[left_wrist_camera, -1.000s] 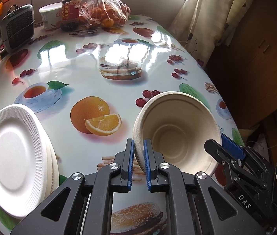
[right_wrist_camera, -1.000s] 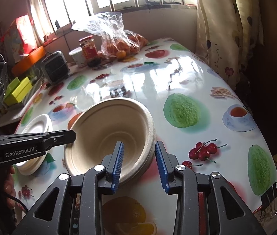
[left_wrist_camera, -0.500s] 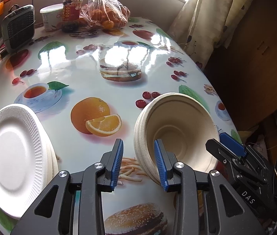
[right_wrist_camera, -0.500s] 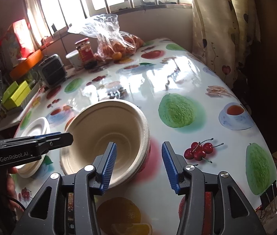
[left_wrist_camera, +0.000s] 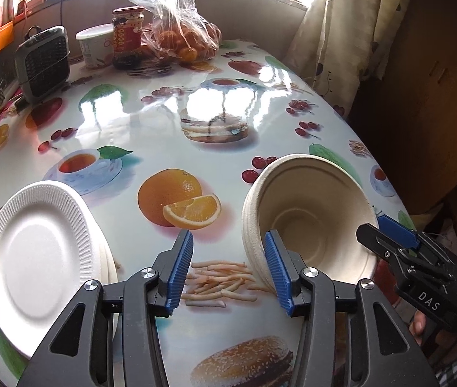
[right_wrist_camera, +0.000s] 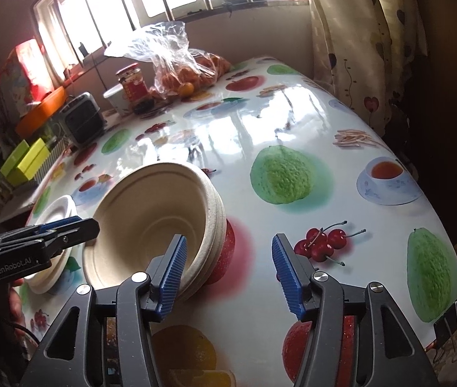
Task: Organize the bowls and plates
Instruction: 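Carry the held beige bowls with both grippers over the white plate stack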
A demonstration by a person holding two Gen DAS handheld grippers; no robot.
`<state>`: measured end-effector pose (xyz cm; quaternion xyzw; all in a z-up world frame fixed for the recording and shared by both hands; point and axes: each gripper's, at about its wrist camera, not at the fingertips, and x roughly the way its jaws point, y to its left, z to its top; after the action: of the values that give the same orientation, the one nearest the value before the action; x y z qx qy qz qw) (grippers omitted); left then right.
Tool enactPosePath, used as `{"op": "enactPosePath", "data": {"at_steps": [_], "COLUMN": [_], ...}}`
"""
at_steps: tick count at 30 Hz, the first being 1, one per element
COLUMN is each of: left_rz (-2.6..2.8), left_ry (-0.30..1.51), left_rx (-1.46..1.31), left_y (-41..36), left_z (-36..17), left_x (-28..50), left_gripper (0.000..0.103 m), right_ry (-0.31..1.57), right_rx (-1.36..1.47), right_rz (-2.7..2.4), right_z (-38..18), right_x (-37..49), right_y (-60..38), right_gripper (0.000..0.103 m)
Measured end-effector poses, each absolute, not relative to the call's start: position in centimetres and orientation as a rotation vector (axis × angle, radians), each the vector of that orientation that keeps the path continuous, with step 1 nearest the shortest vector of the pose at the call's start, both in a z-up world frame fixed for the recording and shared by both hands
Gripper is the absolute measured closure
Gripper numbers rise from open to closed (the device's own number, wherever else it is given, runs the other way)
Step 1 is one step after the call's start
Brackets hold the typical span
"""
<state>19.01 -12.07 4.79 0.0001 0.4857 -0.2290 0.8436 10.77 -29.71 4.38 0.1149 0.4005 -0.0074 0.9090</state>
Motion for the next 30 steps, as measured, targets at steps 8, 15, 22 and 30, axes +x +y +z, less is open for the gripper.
{"op": "enactPosePath", "data": {"at_steps": [8,15,22,30], "left_rz": [-0.51,-0.518,-0.519,-0.533], "left_ry": [1.052,1.071,1.083,1.092], "left_rx": [-0.021,-0.027,-0.031,-0.016], "left_y": [-12.7,-13.2,-13.6,-14.4], "left_z": [4.0,3.5,3.0,2.7], "left_x": [19.0,19.2,19.4,19.4], "left_gripper": [0.056,0.056,0.057,0.071], "right_ry": [0.845,0.853,0.86,0.858], "right_rx": [0.236,0.236,0.238,0.242], "right_rz": [0.019,0.04,0.048,0.059], "right_z": [3.8,3.6,3.3,3.2], "right_x": [11.3,11.7,11.9,12.1], "right_y": [-29.7,-29.5,-29.5,-29.2], "right_gripper": [0.048,0.048,0.048,0.058]}}
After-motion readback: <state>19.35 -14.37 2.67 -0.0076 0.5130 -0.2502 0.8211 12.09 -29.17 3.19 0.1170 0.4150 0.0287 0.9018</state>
